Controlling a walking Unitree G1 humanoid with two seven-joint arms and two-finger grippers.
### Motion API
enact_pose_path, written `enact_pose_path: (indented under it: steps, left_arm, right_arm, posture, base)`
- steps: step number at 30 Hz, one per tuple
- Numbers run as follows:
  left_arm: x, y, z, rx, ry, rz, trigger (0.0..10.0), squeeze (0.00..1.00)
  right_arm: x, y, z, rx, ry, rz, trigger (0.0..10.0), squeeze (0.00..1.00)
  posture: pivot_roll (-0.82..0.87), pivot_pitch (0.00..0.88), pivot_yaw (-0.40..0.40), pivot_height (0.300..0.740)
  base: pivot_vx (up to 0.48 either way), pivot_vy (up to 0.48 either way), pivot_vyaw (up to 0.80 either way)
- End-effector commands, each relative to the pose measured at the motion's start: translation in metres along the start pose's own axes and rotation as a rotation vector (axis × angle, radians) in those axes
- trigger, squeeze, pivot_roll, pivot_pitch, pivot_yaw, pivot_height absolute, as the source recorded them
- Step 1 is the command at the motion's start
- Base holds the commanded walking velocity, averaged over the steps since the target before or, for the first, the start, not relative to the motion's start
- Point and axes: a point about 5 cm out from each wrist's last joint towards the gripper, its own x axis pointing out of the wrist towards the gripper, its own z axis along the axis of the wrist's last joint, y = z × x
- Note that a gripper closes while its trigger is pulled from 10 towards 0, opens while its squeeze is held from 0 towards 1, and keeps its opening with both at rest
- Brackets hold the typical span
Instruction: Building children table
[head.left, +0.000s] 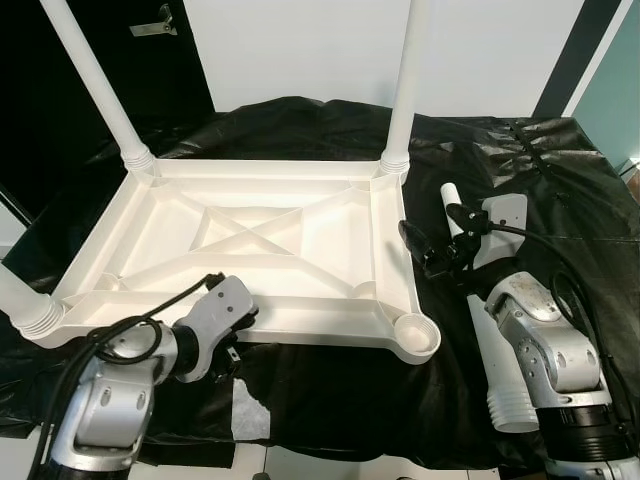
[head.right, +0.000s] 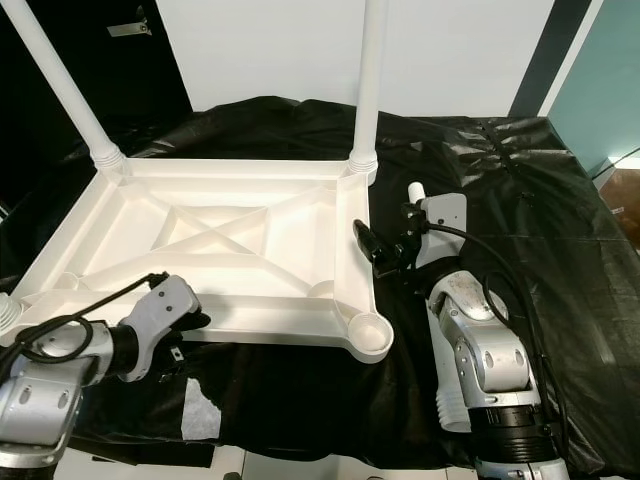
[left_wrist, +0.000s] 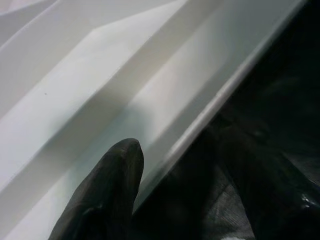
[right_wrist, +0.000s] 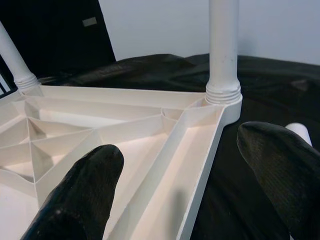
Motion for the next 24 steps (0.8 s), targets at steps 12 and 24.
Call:
enact_pose_path:
  steps: [12, 24]
  left_arm:
    - [0.026, 0.017, -0.017, -0.079, 0.167, 0.235, 10.0, 0.00]
    - [0.018, 0.015, -0.023, -0.098, 0.220, 0.163, 0.0, 0.00]
  right_arm:
    - [0.000, -0.002, 0.001, -0.020, -0.002, -0.004, 10.0, 0.00]
    - [0.002, -0.006, 0.003, -0.026, -0.010, -0.015, 10.0, 0.00]
  posture:
    - [0.01, 0.043, -0.002, 0.740]
    - [0.02, 0.053, 0.013, 0.740]
  base:
    - [0.000, 0.000, 0.00]
    - [0.000, 0.000, 0.00]
